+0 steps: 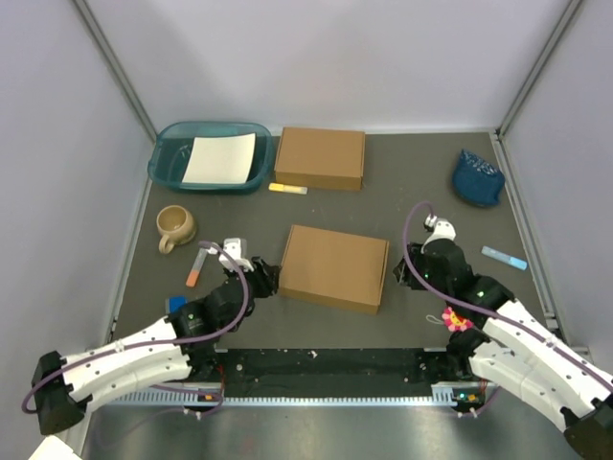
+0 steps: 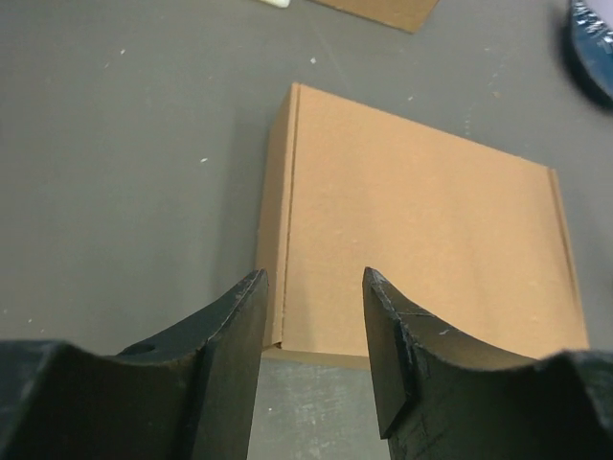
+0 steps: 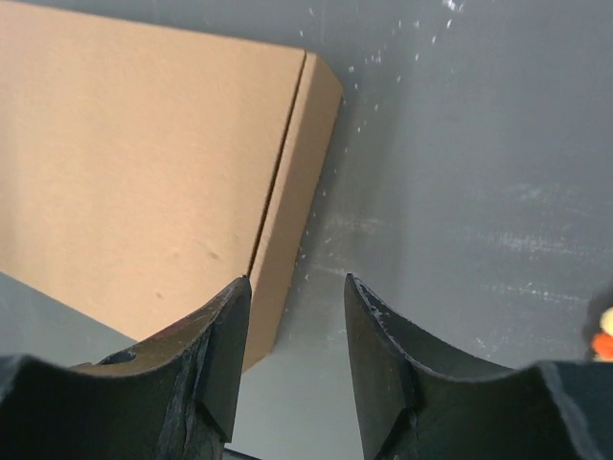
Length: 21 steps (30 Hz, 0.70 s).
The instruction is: Fold the paper box
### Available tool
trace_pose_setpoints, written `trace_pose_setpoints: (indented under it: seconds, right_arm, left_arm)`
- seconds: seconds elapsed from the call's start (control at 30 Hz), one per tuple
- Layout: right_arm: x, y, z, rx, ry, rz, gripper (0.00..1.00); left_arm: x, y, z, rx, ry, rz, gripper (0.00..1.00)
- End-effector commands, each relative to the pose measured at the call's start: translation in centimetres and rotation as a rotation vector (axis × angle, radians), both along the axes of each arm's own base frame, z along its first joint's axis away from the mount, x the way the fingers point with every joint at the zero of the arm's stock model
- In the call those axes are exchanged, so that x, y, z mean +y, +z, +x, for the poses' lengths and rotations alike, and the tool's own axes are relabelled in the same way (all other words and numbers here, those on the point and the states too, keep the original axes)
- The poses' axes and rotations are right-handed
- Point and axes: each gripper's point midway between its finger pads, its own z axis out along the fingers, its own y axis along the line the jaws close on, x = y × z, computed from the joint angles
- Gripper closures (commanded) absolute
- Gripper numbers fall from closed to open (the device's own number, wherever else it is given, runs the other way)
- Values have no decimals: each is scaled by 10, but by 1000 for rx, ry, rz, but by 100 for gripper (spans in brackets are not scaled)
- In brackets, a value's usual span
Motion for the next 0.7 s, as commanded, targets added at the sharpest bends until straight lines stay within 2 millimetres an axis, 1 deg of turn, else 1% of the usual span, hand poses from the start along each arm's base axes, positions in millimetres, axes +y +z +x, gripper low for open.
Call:
trace_pose_setpoints:
  seconds: [0.0, 0.03, 0.07, 0.1, 0.13, 0.17, 0.2, 0.23, 0.27, 0.3, 0.33, 0.37, 0.4, 0.43, 0.47, 0.57, 0.67]
  right_arm:
    - [14, -13, 13, 16, -15, 83, 55]
    - [11, -23, 17, 42, -41, 103, 55]
    - [26, -18, 22, 38, -10, 187, 55]
    - [27, -19, 27, 36, -21, 215, 54]
    - [31, -19, 29, 39, -11, 246, 53]
    - [37, -12, 35, 10, -5, 280, 53]
    - [39, -13, 39, 19, -4, 277, 53]
    - [41, -13, 43, 19, -4, 277, 52]
    - [41, -17, 46, 28, -4, 268, 52]
    - [44, -20, 53, 38, -7, 266, 52]
    - [46, -23, 54, 56, 1, 277, 52]
    - [44, -25, 59, 58, -12, 286, 52]
    - [44, -25, 64, 51, -18, 295, 53]
    - [45, -30, 69, 63, -18, 302, 53]
    - [42, -31, 74, 64, -32, 309, 53]
    - [42, -35, 87, 74, -40, 326, 54]
    - [40, -37, 99, 79, -50, 332, 55]
  left_arm:
    - [14, -14, 13, 26, 126, 25, 48]
    - [14, -15, 17, 30, 140, 24, 48]
    - [9, -22, 18, 55, 118, 21, 47]
    - [7, -12, 28, 36, 127, -46, 46]
    - [2, -5, 32, 17, 105, -92, 44]
    - [5, -12, 37, 18, 100, -115, 44]
    - [-5, -2, 39, -4, 50, -185, 43]
    - [-5, -5, 41, 0, 42, -195, 42]
    - [0, -13, 49, 21, 60, -173, 42]
    - [-5, -17, 50, 43, 26, -171, 42]
    - [-9, -14, 54, 48, 17, -171, 43]
    - [-11, -26, 59, 79, 13, -142, 43]
    - [-16, -30, 58, 91, -10, -140, 43]
    - [-20, -29, 62, 86, -13, -149, 44]
    - [-21, -39, 63, 114, -9, -140, 44]
    - [-26, -47, 68, 133, -16, -143, 45]
    - [-28, -49, 74, 139, -16, -137, 46]
